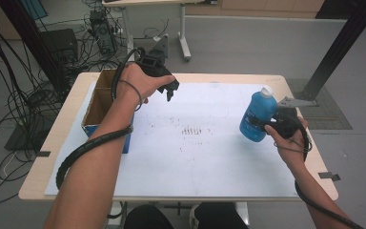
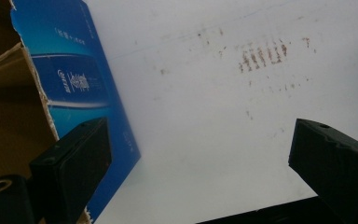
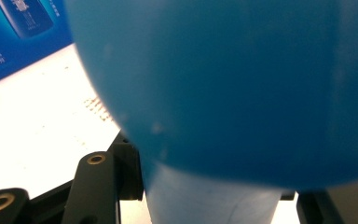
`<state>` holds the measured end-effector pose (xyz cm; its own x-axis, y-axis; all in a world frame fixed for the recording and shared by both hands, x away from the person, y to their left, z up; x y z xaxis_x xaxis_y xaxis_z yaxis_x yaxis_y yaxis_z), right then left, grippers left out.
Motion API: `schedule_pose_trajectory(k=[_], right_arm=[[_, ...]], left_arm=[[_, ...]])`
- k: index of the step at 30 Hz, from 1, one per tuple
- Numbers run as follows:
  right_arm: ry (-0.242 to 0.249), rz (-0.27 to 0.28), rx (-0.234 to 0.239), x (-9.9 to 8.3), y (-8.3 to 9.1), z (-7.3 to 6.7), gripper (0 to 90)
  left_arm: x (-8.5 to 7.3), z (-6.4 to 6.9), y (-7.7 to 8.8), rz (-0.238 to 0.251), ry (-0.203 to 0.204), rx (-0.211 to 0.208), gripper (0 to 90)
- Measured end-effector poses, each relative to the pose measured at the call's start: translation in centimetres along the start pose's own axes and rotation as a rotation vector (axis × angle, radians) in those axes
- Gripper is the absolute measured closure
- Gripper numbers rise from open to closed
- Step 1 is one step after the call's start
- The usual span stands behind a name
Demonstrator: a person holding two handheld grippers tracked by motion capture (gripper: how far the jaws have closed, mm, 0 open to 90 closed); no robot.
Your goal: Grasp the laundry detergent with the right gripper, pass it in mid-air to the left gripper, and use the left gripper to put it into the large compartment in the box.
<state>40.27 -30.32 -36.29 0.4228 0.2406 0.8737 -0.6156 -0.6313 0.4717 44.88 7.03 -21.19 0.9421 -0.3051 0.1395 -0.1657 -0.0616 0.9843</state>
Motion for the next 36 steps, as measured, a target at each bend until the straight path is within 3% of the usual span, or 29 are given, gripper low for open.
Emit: schedule_pose_trajectory(k=[4, 5, 9, 10, 11, 14, 17, 18, 20, 22, 23, 27, 28, 36], right_arm=[[-0.001, -0.007, 0.015, 1.4, -0.1, 0.2, 44.0], [0.001, -0.01, 0.022, 1.8, -0.2, 0.2, 44.0], [0.01, -0.019, 0.052, 3.6, -0.7, 0.2, 44.0], [0.01, -0.02, 0.059, 3.9, -0.9, 0.2, 44.0], [0.012, -0.025, 0.069, 4.5, -1.2, 0.2, 44.0], [0.024, -0.032, 0.097, 5.6, -2.0, 0.1, 44.0], [0.037, -0.034, 0.119, 6.5, -2.8, -0.1, 44.0], [0.043, -0.037, 0.14, 7.2, -3.4, -0.4, 44.0], [0.053, -0.038, 0.165, 7.8, -4.2, -0.8, 44.0], [0.07, -0.042, 0.192, 8.5, -4.8, -1.3, 44.0], [0.076, -0.043, 0.206, 8.8, -5.2, -1.6, 44.0], [0.095, -0.043, 0.248, 9.9, -6.2, -2.8, 43.9], [0.106, -0.041, 0.276, 10.4, -6.7, -3.6, 44.0], [0.142, -0.072, 0.371, 11.6, -9.0, -6.6, 44.0]], left_arm=[[0.2, 0.2, 1.3, 0.011, -0.083, -0.002, 6.4], [0.2, 0.2, 1.3, 0.011, -0.083, -0.002, 6.4], [0.4, 0.3, 2.2, 0.024, -0.15, -0.011, 6.3], [0.6, 0.3, 2.7, 0.025, -0.184, -0.012, 6.2], [0.6, 0.3, 2.7, 0.025, -0.184, -0.012, 6.2], [1.1, 0.2, 3.7, 0.042, -0.246, -0.016, 6.3], [1.3, 0.2, 4.2, 0.054, -0.268, -0.016, 6.3], [1.5, 0.3, 4.8, 0.065, -0.301, -0.017, 6.2], [1.5, 0.4, 5.0, 0.072, -0.313, -0.016, 6.1], [1.6, 0.5, 5.8, 0.076, -0.377, -0.008, 6.0], [1.6, 0.5, 5.8, 0.076, -0.377, -0.008, 6.1], [1.5, 0.7, 6.8, 0.092, -0.441, -0.005, 6.1], [1.5, 0.7, 7.0, 0.099, -0.456, -0.01, 6.1], [0.8, 0.6, 8.0, 0.099, -0.562, -0.013, 6.2]])
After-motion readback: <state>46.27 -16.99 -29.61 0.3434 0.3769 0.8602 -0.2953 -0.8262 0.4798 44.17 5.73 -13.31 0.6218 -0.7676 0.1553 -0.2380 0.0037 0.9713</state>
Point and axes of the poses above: each handheld gripper's, and its own axes: y roughly backward along the jaws, x roughly out of its top, z roughly to its right, the point moved 2 cm from there along -y, roughly forward along the jaws, and after that the axes turned 3 degrees about x, right-handed, at the moved point
